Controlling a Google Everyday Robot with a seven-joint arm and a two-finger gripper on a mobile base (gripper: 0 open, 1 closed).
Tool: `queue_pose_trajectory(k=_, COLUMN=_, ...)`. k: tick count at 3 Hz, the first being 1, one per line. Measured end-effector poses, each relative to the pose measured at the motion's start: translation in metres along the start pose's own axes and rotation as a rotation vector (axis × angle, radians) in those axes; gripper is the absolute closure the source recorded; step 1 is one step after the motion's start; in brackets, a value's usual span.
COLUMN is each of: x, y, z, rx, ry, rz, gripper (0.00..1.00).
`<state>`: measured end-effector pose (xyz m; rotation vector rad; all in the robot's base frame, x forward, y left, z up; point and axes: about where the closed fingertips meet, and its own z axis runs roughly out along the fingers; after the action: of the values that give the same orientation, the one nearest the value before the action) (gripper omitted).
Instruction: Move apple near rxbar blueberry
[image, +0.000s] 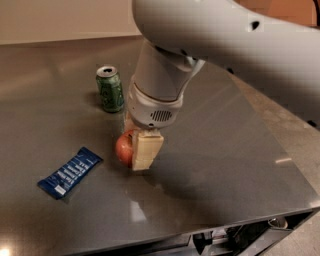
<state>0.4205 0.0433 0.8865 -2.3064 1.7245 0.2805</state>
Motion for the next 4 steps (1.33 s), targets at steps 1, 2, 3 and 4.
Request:
queue_pose_trajectory(k=1, x=-0.030, y=0.008, z=0.015, rx=-0.027, ry=-0.012, rz=-0.055, gripper=1.00)
queue_pose_trajectory(k=2, x=-0.052, y=0.017, z=0.031, rx=-0.054, ry=-0.020, rz=-0.098, gripper=1.00)
queue_pose_trajectory(k=3, x=-0.063, y=0.022, z=0.044, rx=-0.068, ry=-0.018, rz=-0.126, gripper=1.00)
queue_pose_trajectory(k=4, x=-0.068, y=0.022, z=0.055, rx=-0.066, ry=-0.008, rz=-0.147, gripper=0.82)
